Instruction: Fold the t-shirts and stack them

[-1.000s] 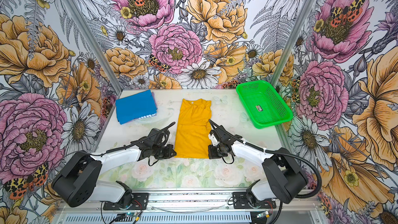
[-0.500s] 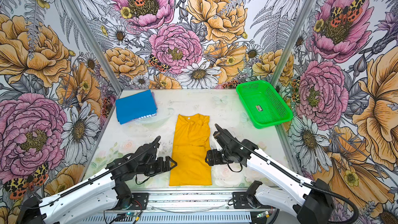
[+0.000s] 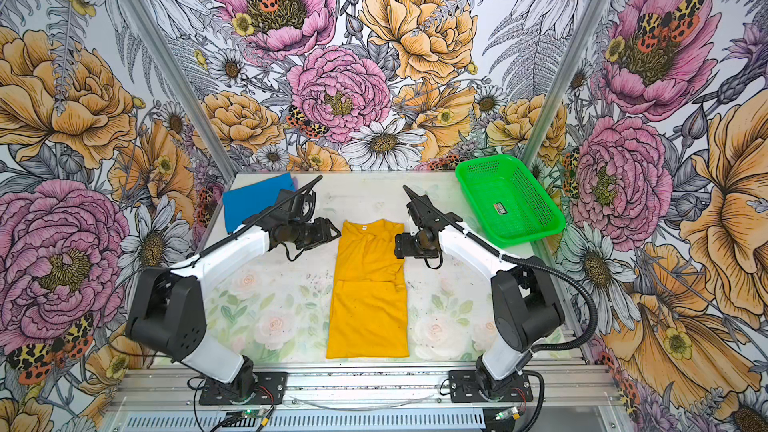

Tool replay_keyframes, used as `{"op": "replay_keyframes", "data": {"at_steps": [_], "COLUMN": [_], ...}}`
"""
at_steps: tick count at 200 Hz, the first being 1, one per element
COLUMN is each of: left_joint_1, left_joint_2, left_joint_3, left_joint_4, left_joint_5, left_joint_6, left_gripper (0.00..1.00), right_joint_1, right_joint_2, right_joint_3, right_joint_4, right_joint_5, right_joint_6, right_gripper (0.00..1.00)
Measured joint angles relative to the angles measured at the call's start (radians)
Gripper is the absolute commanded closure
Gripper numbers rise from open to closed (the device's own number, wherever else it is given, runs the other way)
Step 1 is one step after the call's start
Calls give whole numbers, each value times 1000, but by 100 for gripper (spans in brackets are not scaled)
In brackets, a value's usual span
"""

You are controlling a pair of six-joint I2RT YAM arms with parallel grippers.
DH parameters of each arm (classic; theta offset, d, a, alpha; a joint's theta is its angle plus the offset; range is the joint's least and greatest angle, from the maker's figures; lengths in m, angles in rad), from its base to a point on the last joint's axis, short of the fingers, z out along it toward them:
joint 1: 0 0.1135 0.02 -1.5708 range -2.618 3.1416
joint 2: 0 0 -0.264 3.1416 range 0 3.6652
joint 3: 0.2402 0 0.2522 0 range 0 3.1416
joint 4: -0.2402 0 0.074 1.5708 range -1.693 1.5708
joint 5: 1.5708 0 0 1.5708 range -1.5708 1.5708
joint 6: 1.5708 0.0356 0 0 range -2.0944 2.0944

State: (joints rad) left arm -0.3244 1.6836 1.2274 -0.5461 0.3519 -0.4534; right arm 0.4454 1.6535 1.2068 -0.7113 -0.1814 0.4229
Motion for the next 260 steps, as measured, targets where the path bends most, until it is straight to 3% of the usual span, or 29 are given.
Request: {"op": "replay_keyframes", "data": {"at_steps": [35, 58, 80, 145, 219, 260], "left_joint_1": [29, 51, 68, 79, 81, 87], "left_joint_2": [265, 372, 438, 472, 526, 552], "left_joint_3": [210, 274, 323, 385, 391, 397], "left_joint_4": [-20, -39, -45, -18, 43, 49], "left_joint_5": [9, 29, 53, 129, 212, 222], "left_joint_6": [74, 102, 112, 97, 43, 34], "left_gripper": [43, 55, 56, 61, 73, 87], "right_joint_1": [0, 3, 23, 260, 474, 601], "right_joint_2": [4, -13, -71, -260, -284, -283], "right_joint_3": [3, -12, -55, -222, -360, -361], "right_joint_4": [7, 16, 23, 61, 106, 139], "right_joint_5": [5, 1, 1, -25, -81, -101], "right_joint_6": [-6, -6, -6, -11, 23, 31], "right_gripper": [21, 22, 22, 22, 24, 25]}}
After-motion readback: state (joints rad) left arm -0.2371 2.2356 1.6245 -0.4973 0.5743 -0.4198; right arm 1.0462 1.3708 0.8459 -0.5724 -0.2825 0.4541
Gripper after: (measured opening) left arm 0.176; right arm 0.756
